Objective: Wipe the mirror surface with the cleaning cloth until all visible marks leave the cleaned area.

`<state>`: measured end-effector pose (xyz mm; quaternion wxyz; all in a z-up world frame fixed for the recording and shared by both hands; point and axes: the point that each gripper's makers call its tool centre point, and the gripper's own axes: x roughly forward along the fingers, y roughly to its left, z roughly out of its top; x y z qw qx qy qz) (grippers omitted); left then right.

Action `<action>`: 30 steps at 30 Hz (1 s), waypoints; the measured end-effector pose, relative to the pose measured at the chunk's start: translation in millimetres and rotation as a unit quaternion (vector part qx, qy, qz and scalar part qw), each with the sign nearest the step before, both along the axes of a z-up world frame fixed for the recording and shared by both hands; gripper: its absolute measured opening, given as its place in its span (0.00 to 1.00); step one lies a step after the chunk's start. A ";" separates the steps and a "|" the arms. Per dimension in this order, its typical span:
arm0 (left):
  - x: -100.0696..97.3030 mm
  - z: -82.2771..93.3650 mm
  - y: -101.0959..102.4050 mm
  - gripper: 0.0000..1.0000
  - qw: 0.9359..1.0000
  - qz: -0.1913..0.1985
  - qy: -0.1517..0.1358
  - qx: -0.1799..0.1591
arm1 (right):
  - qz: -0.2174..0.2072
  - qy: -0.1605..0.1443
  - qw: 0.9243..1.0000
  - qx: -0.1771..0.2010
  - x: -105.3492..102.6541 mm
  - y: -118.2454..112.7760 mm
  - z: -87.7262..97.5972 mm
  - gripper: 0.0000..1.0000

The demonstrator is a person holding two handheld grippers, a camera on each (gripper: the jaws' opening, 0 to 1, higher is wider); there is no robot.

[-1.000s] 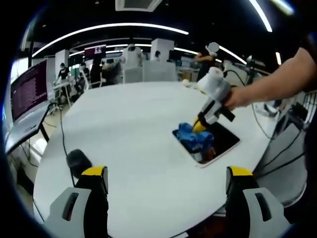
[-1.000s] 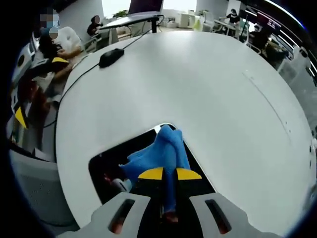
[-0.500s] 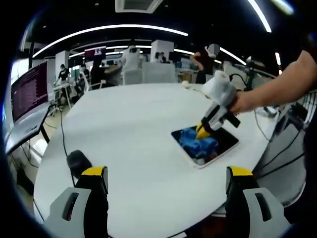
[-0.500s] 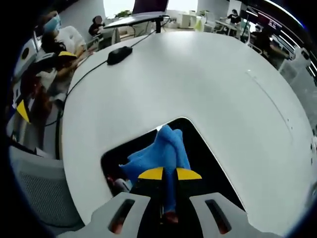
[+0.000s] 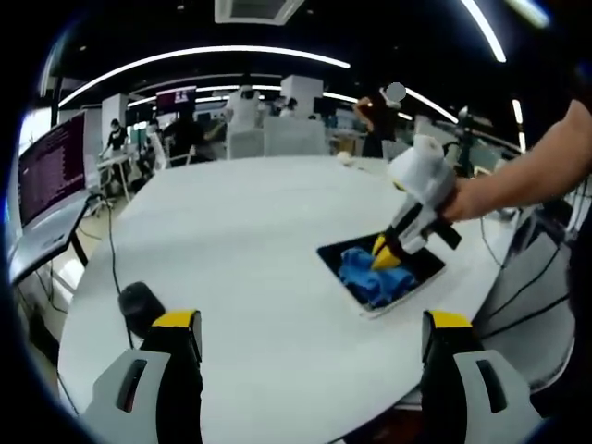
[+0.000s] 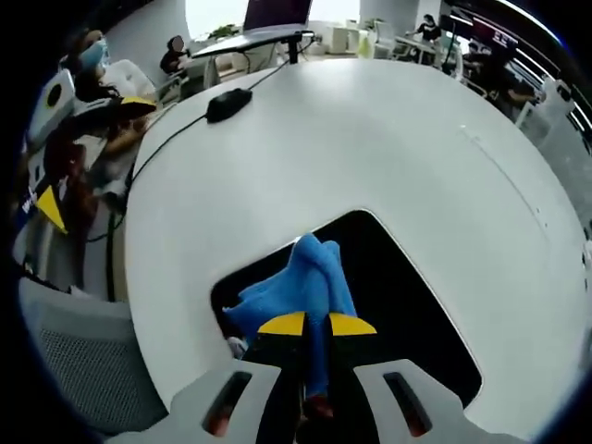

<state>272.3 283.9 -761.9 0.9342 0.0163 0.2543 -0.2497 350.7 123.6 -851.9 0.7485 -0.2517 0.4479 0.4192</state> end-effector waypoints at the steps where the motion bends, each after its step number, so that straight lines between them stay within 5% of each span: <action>1: 0.5 0.1 -0.9 0.99 1.000 -0.001 0.000 -0.001 | 0.000 0.001 1.000 0.000 -1.9 0.2 0.0 0.03; 30: 2.7 8.3 -9.3 0.99 1.000 -0.001 -0.012 0.002 | 0.014 0.014 1.000 0.014 -48.0 3.2 0.8 0.03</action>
